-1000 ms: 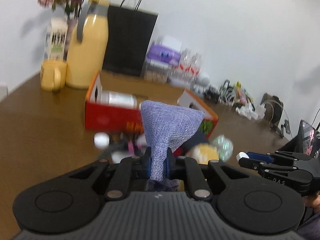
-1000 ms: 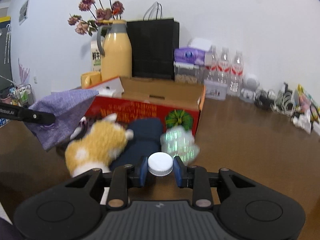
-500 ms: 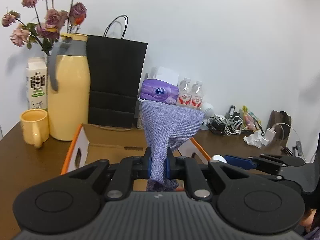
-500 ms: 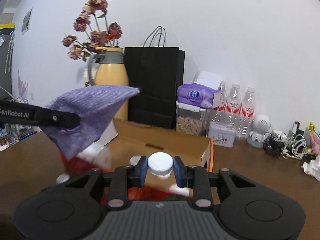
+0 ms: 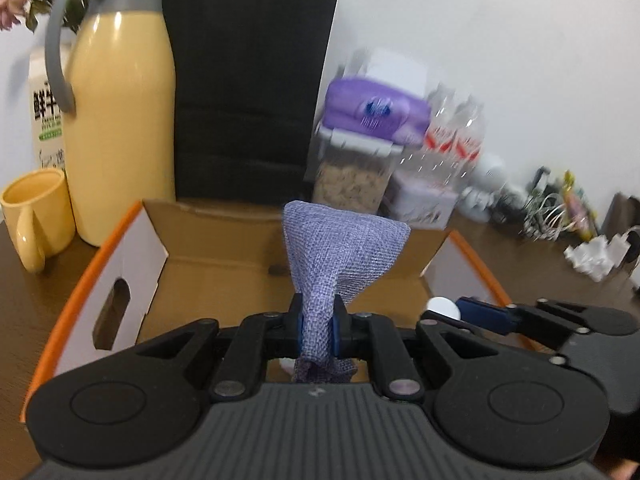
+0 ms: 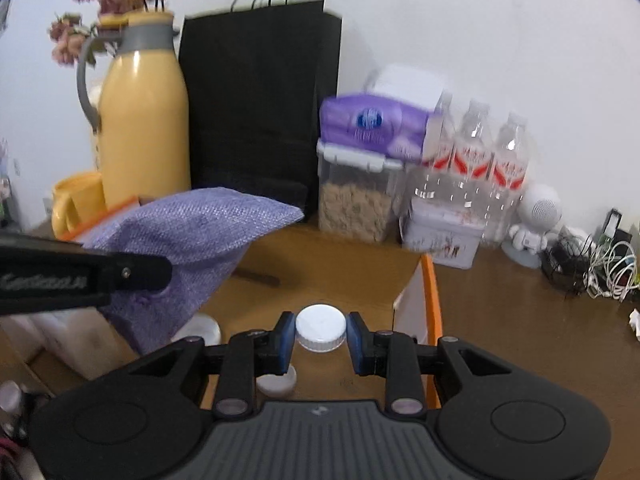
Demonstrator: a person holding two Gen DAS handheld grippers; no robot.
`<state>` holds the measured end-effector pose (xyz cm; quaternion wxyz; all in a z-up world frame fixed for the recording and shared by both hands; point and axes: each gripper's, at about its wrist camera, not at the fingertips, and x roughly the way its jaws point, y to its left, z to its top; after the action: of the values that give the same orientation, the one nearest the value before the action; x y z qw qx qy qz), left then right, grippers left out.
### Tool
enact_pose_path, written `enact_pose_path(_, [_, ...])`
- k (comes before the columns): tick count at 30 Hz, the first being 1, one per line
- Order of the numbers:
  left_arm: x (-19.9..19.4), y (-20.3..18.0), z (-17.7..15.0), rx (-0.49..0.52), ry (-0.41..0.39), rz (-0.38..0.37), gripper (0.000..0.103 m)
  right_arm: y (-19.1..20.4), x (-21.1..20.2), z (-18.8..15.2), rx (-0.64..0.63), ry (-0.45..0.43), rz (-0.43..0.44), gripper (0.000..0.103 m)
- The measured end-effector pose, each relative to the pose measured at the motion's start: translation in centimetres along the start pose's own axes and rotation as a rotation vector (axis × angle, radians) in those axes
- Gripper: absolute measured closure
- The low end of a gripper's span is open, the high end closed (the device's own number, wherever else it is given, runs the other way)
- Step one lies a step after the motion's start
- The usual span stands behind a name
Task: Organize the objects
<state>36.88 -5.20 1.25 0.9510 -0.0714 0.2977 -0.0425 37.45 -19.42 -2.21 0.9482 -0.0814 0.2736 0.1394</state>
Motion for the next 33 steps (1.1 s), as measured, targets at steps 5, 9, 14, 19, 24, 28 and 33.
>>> enact_pose_path(5, [1.3, 0.0, -0.8, 0.025, 0.043, 0.024, 0.09, -0.5, 0.5, -0.5, 0.022, 0.025, 0.024, 0.076])
enact_pose_path(9, [1.6, 0.0, -1.1, 0.033, 0.055, 0.051, 0.088, -0.3, 1.0, -1.0, 0.018, 0.062, 0.032, 0.076])
enact_pose_path(14, [0.9, -0.1, -1.1, 0.047, 0.039, 0.059, 0.062, -0.1, 0.5, -1.1, 0.009, 0.056, 0.039, 0.061])
enact_pose_path(19, [-0.1, -0.3, -0.8, 0.056, 0.007, 0.061, 0.018, -0.3, -0.1, -1.0, 0.01, 0.039, 0.04, 0.027])
enact_pose_path(24, [-1.3, -0.7, -0.4, 0.056, -0.051, 0.063, 0.0, -0.4, -0.7, -0.8, 0.016, 0.01, 0.06, 0.007])
enact_pose_path(28, [-1.8, -0.7, -0.3, 0.041, -0.065, 0.069, 0.0, -0.5, -1.1, -0.6, 0.021, -0.007, 0.053, 0.0])
enact_pose_path(33, [-3.4, -0.6, 0.2, 0.032, -0.109, 0.055, 0.0, -0.7, -2.1, -0.3, 0.029, -0.046, 0.04, 0.0])
